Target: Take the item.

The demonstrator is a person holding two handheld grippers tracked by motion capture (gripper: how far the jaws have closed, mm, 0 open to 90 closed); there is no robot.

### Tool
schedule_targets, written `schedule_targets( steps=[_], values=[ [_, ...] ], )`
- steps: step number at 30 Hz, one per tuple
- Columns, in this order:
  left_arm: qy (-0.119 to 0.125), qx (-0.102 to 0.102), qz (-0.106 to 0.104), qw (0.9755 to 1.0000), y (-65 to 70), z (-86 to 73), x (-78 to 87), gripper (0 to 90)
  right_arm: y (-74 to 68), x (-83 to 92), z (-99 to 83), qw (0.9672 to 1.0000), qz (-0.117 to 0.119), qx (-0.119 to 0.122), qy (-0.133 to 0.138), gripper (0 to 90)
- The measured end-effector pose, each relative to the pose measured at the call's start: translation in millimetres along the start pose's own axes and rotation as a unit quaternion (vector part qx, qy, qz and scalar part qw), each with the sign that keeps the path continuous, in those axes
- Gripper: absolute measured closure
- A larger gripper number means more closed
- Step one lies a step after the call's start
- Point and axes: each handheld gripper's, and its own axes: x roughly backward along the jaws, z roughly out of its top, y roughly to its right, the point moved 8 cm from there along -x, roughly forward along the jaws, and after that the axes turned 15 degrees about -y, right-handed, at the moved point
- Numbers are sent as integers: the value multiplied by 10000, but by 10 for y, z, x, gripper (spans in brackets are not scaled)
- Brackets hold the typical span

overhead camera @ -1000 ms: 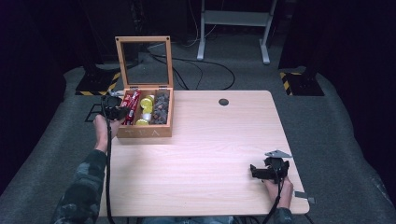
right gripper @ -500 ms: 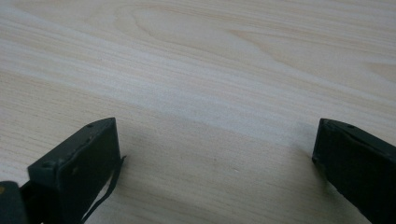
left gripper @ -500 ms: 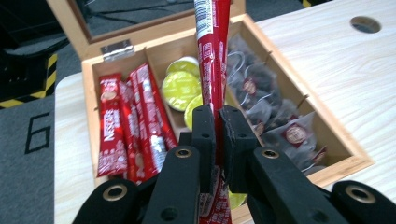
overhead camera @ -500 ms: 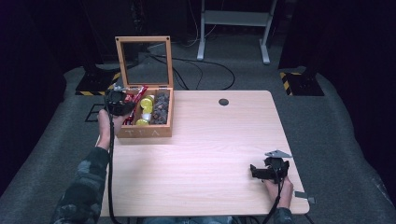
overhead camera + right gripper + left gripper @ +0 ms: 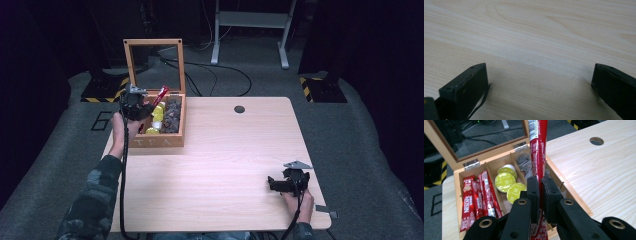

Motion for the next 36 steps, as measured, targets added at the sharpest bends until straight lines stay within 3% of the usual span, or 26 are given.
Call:
schedule_targets(
  steps=[5,14,20,36],
  values=[
    [-33,-215,-55,9997,125,30,13,844,0,0,0,10000,-1,-1,1,2],
    [-32,-383,-208,9990,330,80,6,844,0,0,0,10000,-1,-2,2,2],
    [30,-364,-339,9988,450,118,-17,844,0,0,-1,10000,-2,-4,3,1],
    [-34,-554,-597,9967,799,142,-176,844,0,0,-1,10000,-2,-4,4,2]
  ],
)
